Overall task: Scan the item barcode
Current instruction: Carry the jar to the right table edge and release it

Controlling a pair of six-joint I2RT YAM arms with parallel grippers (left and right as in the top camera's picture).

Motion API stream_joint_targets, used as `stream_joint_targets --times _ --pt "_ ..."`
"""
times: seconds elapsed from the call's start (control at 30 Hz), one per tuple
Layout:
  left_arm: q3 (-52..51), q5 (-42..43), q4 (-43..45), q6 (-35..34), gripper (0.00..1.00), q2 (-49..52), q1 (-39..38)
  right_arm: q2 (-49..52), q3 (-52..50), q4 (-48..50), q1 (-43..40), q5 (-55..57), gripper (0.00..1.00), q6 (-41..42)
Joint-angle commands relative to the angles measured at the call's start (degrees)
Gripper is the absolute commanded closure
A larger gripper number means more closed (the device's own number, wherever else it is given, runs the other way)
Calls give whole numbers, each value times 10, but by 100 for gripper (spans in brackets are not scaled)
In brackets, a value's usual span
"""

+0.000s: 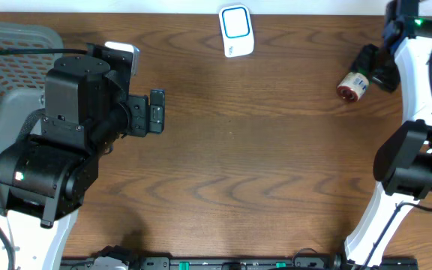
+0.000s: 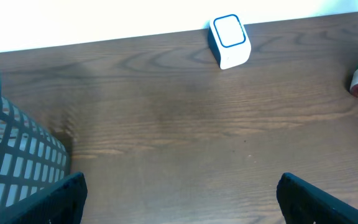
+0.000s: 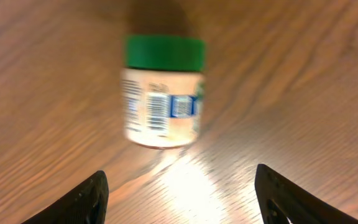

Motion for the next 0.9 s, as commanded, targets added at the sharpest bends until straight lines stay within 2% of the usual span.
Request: stream_joint_targets --times 0.0,0.2,0.4,0.77,0.83,0.87 --pt "-2 -7 0 -3 2 0 3 28 2 -6 -17 2 32 -4" --pt "-2 -7 0 -3 2 0 3 36 2 0 -20 6 33 -8" --pt "-2 -7 0 -3 2 0 3 48 2 24 -19 5 16 3" --pt "-2 -7 0 -3 2 0 3 118 2 90 -8 -31 12 27" --pt "-2 -7 0 -3 2 0 3 127 2 102 -2 -31 1 27" --pt "-2 -7 0 -3 2 0 3 130 2 106 0 -31 1 27"
